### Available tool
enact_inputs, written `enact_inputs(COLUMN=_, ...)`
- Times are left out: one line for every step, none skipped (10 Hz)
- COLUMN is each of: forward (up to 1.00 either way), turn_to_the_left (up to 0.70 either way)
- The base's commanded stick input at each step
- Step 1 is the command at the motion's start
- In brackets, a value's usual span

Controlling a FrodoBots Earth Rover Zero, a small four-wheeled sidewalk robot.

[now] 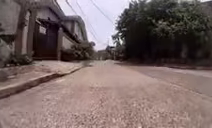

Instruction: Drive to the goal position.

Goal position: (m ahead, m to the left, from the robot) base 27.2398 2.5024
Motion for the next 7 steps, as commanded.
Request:
enact_inputs(forward=1.00, turn_to_the_left=0.03)
enact_inputs(forward=1.00, turn_to_the_left=0.03)
enact_inputs(forward=1.00, turn_to_the_left=0.03)
enact_inputs(forward=1.00, turn_to_the_left=0.03)
enact_inputs(forward=1.00, turn_to_the_left=0.03)
enact_inputs(forward=1.00, turn_to_the_left=0.03)
enact_inputs(forward=1.00, turn_to_the_left=0.03)
